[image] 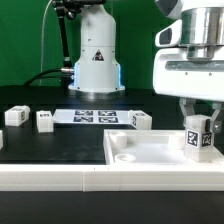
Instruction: Assemble one leg
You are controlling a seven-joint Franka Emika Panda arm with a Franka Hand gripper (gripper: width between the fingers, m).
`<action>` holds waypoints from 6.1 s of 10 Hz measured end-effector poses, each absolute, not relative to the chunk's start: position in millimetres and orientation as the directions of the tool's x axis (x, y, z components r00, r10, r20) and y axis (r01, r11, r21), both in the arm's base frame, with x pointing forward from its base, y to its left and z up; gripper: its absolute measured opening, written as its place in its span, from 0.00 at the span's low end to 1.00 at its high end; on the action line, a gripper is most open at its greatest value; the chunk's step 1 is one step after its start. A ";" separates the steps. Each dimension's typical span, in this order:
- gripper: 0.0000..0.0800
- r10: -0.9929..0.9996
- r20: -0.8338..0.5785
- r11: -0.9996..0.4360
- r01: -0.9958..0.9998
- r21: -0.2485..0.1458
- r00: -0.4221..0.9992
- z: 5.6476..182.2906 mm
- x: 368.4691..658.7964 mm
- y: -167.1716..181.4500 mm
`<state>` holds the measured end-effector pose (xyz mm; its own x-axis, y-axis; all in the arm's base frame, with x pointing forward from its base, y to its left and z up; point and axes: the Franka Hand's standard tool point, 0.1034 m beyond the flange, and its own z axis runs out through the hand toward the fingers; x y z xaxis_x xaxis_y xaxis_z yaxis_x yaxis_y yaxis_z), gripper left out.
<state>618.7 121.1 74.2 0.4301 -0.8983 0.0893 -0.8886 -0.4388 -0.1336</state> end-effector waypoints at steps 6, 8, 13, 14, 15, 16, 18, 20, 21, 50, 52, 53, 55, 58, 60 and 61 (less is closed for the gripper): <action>0.80 -0.705 0.129 -0.709 -0.699 -0.099 0.697 74.1 618.5 123.7; 0.81 -0.526 0.150 -0.850 -0.522 -0.067 0.837 74.4 618.9 123.0; 0.81 0.023 0.184 -0.999 0.018 0.026 0.983 76.8 623.5 120.3; 0.81 0.107 0.181 -0.994 0.101 0.042 0.978 77.1 624.2 118.5; 0.81 0.210 0.175 -0.977 0.202 0.064 0.962 77.3 625.0 115.0; 0.81 0.256 0.170 -0.966 0.246 0.079 0.952 77.0 625.0 113.9; 0.81 0.281 0.167 -0.959 0.269 0.089 0.945 77.0 625.2 112.6; 0.70 0.278 0.167 -0.960 0.266 0.088 0.946 77.0 625.3 112.4; 0.43 0.253 0.169 -0.967 0.242 0.084 0.953 77.0 625.3 112.4; 0.81 0.016 0.249 -1.000 0.013 0.011 0.968 80.0 630.4 121.6; 0.81 0.167 0.243 -0.986 0.156 0.063 0.956 79.9 630.2 122.8; 0.81 0.185 0.239 -0.982 0.173 0.072 0.953 79.6 629.7 123.9; 0.69 0.182 0.240 -0.983 0.169 0.072 0.954 79.4 629.9 123.0; 0.36 0.181 0.241 -0.983 0.169 0.072 0.953 79.6 630.2 122.7; 0.36 0.159 0.242 -0.987 0.147 0.067 0.957 79.6 630.2 122.5; 0.36 0.158 0.242 -0.987 0.146 0.067 0.957 79.7 630.5 121.7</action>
Offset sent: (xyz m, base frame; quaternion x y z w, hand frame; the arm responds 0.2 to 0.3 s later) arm -0.0011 0.0004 0.0005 0.0161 -0.0121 -0.0920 0.9956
